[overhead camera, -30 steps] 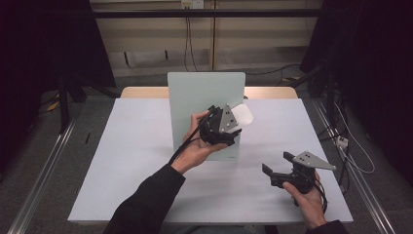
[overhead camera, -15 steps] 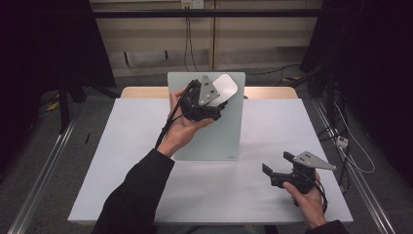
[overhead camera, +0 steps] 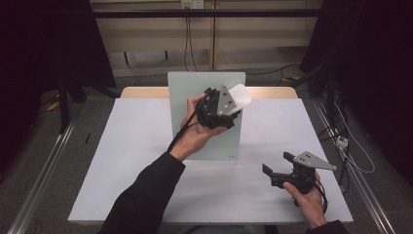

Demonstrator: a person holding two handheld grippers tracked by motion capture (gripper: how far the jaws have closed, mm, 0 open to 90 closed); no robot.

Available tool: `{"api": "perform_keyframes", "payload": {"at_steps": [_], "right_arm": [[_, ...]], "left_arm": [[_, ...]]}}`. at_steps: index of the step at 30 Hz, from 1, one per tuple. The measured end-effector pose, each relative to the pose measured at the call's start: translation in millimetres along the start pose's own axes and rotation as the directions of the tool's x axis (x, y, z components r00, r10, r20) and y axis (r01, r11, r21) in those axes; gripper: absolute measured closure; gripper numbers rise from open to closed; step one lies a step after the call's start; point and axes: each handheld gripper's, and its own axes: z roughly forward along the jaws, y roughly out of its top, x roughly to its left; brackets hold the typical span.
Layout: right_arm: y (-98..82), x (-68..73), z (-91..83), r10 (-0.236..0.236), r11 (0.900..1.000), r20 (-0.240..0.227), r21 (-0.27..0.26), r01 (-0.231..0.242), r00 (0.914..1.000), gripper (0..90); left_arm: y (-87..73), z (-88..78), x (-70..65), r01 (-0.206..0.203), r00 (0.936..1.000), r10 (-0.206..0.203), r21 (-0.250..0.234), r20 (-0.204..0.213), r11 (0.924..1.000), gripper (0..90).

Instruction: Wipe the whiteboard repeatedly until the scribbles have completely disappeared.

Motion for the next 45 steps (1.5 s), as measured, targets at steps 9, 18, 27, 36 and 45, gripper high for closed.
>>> {"api": "perform_keyframes", "payload": {"at_steps": [9, 18, 27, 36, 45], "right_arm": [[-0.1, -0.6, -0.2, 0.002, 1.0, 0.003, 0.001, -0.002, 1.0, 6.0], [0.0, -0.2, 0.0, -0.001, 1.0, 0.005, 0.002, 0.001, 1.0, 6.0], [0.1, 0.0, 0.5, 0.003, 1.0, 0.008, 0.003, -0.003, 1.0, 6.0], [0.1, 0.1, 0.7, 0.004, 1.0, 0.008, 0.004, -0.005, 1.0, 6.0], [0.6, -0.1, 2.3, 0.007, 1.0, 0.005, 0.004, -0.007, 1.0, 6.0]], "left_arm": [[-10.0, -9.5, 5.2, 0.004, 1.0, -0.004, 0.005, -0.009, 1.0, 31.1], [-31.8, -39.6, 32.5, 0.041, 0.9948, -0.043, -0.017, -0.093, 0.999, 31.1], [-51.8, -65.6, 55.1, 0.101, 0.9822, -0.107, -0.043, -0.155, 0.9939, 31.2], [-61.2, -76.8, 60.4, 0.127, 0.9779, -0.132, -0.041, -0.162, 0.991, 31.2], [-65.3, -80.5, 61.2, 0.173, 0.9751, -0.179, -0.05, -0.131, 0.9836, 31.2]]}}
